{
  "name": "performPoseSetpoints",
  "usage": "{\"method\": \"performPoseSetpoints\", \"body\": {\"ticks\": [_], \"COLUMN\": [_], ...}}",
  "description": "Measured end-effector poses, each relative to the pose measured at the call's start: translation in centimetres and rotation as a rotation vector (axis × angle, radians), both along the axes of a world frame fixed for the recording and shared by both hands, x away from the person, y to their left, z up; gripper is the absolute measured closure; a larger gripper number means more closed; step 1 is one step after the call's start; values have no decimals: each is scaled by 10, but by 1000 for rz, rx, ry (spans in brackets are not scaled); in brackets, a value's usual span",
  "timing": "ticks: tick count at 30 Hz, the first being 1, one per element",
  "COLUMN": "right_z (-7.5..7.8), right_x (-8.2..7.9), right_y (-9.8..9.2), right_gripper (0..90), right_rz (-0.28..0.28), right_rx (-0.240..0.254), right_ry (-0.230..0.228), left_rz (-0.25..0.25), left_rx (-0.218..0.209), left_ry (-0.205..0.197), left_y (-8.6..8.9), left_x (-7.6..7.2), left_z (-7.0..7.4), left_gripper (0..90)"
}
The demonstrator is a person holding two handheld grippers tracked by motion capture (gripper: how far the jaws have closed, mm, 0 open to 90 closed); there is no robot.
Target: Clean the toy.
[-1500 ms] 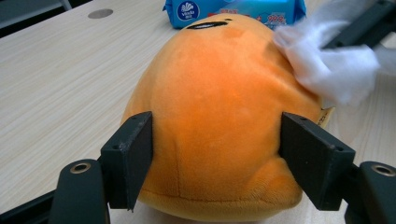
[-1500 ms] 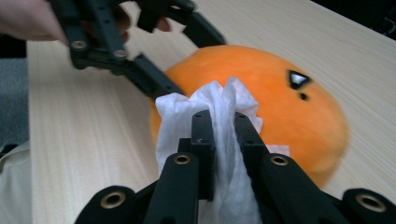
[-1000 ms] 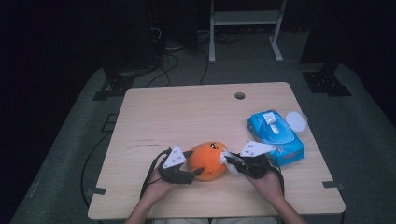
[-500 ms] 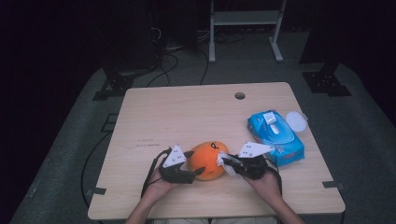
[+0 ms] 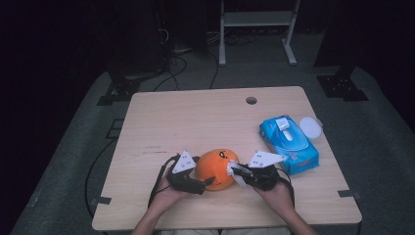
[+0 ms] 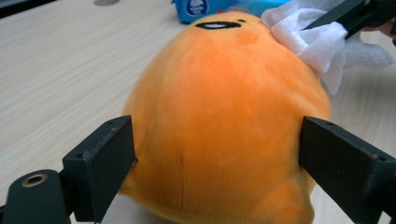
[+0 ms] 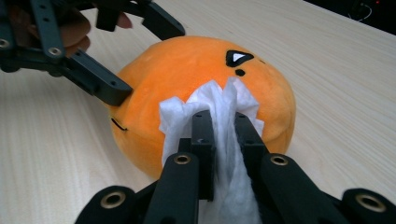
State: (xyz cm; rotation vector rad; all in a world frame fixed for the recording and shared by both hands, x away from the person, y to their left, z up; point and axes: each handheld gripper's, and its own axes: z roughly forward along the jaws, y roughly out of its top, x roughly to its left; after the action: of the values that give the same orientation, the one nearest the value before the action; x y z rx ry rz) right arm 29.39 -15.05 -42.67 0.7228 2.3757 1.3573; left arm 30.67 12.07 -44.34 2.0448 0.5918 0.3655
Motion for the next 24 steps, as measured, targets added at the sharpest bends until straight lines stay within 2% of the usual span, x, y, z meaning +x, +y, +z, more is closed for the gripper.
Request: {"method": "performPoseSetpoints", "body": {"ticks": [2, 4, 6, 7, 8, 9, 10, 11, 14, 18, 24], "right_z": [2, 3, 5, 6, 6, 6, 6, 6, 2, -2, 10], "right_x": [-6, -10, -12, -10, -3, -3, 5, 5, 16, 21, 8], "right_y": [4, 10, 14, 13, 6, 6, -3, -3, -17, -22, -8], "right_gripper": [809, 809, 809, 809, 809, 809, 809, 809, 809, 810, 809], "right_rz": [24, 56, 59, 57, 36, 36, -1, -1, -65, -82, -27], "right_rx": [1, -14, -44, -41, -20, -20, 1, 1, 6, 13, 12], "right_ry": [2, -14, -38, -37, -21, -21, -7, -7, 10, 34, -29], "left_rz": [-9, -25, -23, -26, -29, -32, -35, -43, -56, -71, -106], "left_rx": [-7, 4, -1, 3, 0, 0, -3, 5, 11, 26, 59], "left_ry": [3, -15, -17, -22, -28, -30, -31, -39, -52, -65, -103], "left_y": [1, 2, 2, 3, 3, 3, 2, 2, 0, -1, -4], "left_x": [-1, -2, -3, -2, -2, -2, -2, -2, -4, -5, -9], "left_z": [-1, -1, -2, -3, -4, -4, -4, -4, -4, -4, -4], "left_gripper": [138, 195, 225, 235, 250, 250, 262, 262, 272, 279, 291]}}
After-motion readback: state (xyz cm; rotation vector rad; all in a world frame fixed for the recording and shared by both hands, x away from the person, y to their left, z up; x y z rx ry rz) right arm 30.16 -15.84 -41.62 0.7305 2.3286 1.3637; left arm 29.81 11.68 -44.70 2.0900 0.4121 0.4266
